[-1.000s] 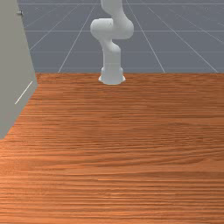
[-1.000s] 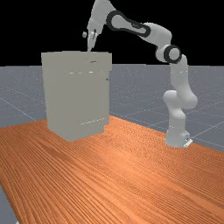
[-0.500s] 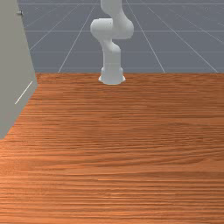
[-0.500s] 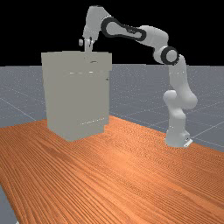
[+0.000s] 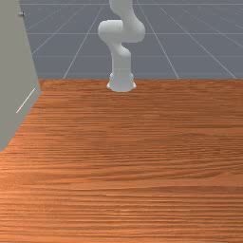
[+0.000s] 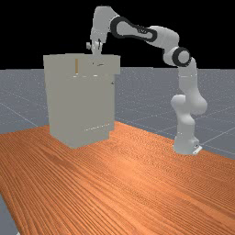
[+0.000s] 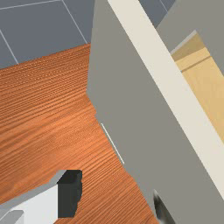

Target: Open the drawer

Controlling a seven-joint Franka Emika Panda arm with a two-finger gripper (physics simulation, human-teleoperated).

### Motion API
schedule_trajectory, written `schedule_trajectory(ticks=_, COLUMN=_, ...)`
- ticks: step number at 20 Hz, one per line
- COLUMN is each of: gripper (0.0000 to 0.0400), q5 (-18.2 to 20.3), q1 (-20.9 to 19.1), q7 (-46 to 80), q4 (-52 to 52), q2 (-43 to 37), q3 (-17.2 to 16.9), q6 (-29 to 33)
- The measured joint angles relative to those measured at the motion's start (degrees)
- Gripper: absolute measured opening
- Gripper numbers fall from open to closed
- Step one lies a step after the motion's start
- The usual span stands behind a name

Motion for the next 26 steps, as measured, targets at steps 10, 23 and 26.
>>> schedule_trajectory(ticks=10, gripper=0.0400, q5=1.24, q1=3.72, q7=10.90, q4=-5.41, q2=-6.22, q3=9.46, q6=-4.57)
schedule_trajectory(ticks=23, gripper=0.0400, q5=2.88, q1=15.68, q7=18.24, q4=-8.53, q2=0.94, q3=22.04, q6=-7.52)
schedule_trajectory(ticks=26, gripper=0.0400, q5=1.82, q1=15.19, q7=18.44, q4=-6.71, q2=-3.80, q3=21.69, q6=-8.84)
